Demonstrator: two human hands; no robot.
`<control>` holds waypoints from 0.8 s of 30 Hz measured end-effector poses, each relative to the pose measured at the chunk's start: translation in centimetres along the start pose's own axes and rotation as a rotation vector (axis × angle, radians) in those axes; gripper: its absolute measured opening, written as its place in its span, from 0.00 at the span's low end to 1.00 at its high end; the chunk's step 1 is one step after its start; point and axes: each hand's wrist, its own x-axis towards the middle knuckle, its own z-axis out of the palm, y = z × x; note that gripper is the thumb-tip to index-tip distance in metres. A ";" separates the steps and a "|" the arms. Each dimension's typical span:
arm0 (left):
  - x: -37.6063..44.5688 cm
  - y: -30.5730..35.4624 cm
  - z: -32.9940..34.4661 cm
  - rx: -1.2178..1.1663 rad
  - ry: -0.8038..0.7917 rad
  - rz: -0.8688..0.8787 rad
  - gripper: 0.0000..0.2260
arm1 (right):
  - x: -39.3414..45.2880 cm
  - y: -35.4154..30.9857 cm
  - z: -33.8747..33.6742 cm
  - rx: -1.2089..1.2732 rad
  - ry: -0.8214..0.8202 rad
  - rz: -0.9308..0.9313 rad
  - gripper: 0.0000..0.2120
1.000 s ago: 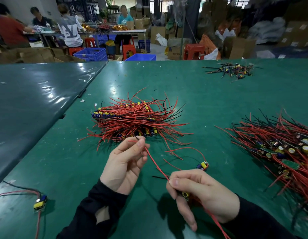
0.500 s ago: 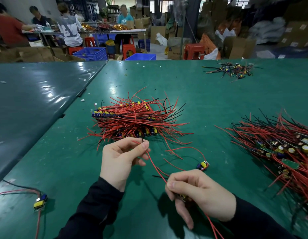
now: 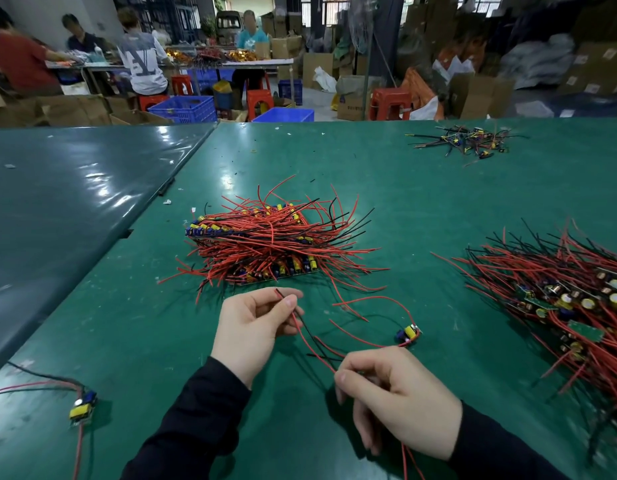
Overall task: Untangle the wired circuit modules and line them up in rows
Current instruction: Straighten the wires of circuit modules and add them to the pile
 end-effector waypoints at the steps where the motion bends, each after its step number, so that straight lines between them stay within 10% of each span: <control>1: 0.0 0.0 0.0 0.026 0.007 0.021 0.08 | 0.0 -0.1 0.0 0.029 -0.012 0.006 0.12; 24: -0.4 -0.5 -0.3 0.599 0.215 0.694 0.07 | -0.1 -1.2 0.1 0.297 -0.173 -0.048 0.10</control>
